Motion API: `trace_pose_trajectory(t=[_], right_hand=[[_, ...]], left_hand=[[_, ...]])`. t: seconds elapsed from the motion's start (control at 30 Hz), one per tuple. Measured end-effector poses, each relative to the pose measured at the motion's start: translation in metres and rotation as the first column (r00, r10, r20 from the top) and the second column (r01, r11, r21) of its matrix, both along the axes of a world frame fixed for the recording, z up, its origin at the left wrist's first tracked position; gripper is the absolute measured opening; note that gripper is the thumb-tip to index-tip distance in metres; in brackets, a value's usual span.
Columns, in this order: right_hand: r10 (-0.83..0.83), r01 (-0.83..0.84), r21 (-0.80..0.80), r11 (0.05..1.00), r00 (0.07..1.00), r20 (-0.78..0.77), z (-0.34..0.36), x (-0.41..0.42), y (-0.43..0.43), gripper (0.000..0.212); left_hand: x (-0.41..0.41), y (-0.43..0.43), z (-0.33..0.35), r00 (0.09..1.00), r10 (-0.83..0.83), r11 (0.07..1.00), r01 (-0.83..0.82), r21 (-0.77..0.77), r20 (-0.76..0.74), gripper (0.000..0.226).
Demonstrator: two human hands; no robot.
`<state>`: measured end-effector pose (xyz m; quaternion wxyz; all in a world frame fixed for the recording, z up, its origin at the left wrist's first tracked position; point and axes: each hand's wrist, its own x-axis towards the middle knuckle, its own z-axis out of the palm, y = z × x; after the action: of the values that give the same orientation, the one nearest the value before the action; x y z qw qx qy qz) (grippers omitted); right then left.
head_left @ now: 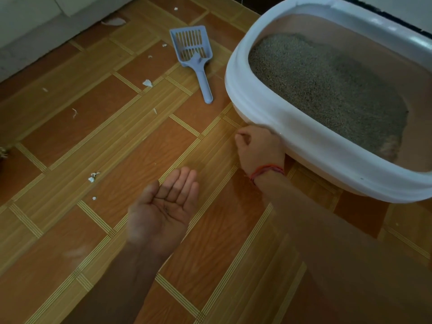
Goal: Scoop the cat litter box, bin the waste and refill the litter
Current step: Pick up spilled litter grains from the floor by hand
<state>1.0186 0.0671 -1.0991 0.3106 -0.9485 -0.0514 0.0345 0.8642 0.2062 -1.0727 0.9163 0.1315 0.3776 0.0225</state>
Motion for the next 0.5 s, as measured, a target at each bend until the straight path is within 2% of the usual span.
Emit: trace_pose_trajectory(t=[0.17,0.5], right_hand=[[-0.03,0.028,-0.094,0.995,0.999,-0.018,-0.007,0.004,0.01,0.022],[-0.142,0.14,-0.057,0.988,0.989,-0.031,-0.008,0.011,0.025,0.016]], left_hand=[[-0.001,0.007,0.003,0.999,0.037,0.999,-0.037,-0.007,0.011,0.059],[-0.009,0.019,0.001,0.996,0.083,0.996,-0.084,-0.034,-0.016,0.058]])
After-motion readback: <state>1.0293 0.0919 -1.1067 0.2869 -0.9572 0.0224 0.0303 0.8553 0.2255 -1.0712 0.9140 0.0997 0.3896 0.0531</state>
